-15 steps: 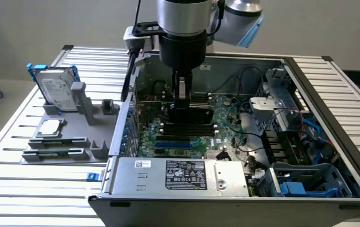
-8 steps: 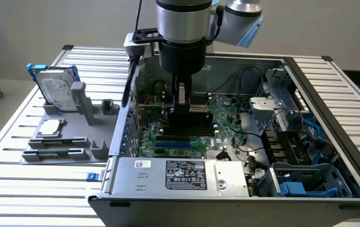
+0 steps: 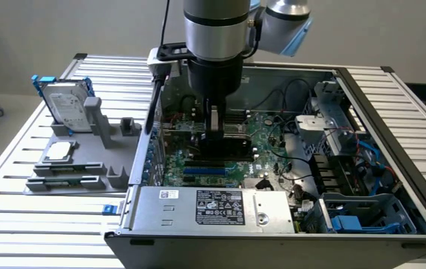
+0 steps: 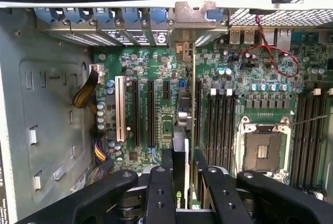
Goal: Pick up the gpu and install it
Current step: 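Insert the gpu into the slot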
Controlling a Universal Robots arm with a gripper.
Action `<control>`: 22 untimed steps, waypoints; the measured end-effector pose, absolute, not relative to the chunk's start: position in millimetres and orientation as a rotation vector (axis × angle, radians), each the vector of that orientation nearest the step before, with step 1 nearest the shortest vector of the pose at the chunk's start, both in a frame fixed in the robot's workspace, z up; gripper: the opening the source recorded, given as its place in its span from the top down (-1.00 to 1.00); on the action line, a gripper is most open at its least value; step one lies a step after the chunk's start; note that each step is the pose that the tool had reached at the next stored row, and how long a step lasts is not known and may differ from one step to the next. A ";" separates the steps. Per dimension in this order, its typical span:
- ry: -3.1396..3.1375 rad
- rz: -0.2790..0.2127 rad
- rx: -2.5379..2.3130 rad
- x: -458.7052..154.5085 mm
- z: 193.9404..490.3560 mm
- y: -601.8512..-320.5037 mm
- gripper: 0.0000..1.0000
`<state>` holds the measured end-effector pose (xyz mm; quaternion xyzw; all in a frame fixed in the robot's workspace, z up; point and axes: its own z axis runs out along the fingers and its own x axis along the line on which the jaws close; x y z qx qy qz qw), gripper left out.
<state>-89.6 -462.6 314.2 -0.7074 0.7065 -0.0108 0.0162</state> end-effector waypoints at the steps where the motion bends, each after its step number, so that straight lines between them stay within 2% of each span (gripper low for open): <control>1: 2.197 -0.034 -2.200 -89.8 313.2 -462.8 0.47; 22: 2.197 -0.034 -2.200 -93.0 300.9 -465.1 0.47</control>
